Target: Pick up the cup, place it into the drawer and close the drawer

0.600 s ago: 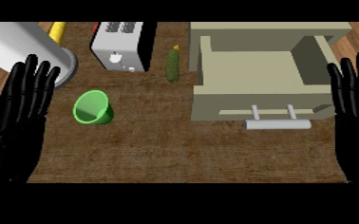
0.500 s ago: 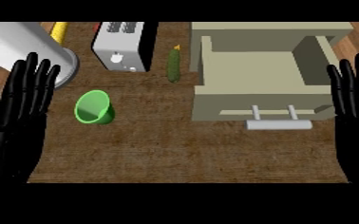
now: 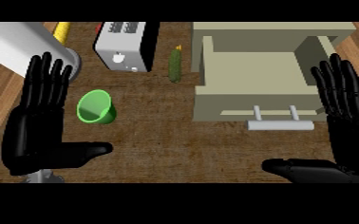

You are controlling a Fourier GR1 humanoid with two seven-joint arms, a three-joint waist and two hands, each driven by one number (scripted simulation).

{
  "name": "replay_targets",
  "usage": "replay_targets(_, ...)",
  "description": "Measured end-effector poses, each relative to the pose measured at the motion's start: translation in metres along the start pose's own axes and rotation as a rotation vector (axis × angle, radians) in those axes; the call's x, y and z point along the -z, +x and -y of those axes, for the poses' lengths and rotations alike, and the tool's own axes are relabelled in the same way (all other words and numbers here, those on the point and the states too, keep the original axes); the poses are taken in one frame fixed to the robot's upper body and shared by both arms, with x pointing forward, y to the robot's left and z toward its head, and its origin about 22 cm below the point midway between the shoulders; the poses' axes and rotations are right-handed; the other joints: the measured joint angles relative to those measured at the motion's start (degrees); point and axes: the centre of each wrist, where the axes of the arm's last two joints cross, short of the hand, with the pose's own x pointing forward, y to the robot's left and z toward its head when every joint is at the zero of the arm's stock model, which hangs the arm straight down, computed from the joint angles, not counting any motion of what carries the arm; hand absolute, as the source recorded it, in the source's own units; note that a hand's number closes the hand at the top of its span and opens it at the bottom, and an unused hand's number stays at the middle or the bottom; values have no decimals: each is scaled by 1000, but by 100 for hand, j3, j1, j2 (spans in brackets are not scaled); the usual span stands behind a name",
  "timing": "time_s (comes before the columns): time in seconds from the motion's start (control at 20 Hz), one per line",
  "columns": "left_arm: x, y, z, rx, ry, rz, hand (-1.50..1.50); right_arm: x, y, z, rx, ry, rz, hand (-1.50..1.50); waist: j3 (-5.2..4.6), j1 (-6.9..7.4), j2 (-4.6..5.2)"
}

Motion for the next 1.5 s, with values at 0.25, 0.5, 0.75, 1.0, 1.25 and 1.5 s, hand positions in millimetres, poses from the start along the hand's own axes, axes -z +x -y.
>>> replay_targets(0.25,-7,-16,-15,-44,47,-47,-150,-1,-6,2,-10,20,-14,-150,5,6,-6)
replay_targets(0.5,-18,-35,-28,-31,102,-93,-150,0,-10,5,-13,22,-17,-150,6,12,-8)
replay_targets(0.75,-27,-61,-43,35,168,-128,-150,0,-20,7,-16,22,-14,-150,6,8,-5)
replay_targets(1.0,-32,-90,-61,84,221,-176,-150,2,-27,13,-22,27,-21,-150,6,2,-3)
replay_targets(1.25,-46,-120,-84,120,258,-222,-150,6,-25,15,-22,30,-17,-150,5,0,-3)
replay_targets(1.5,-51,-148,-101,146,288,-261,-150,5,-22,11,-20,41,-16,-150,5,-10,-2)
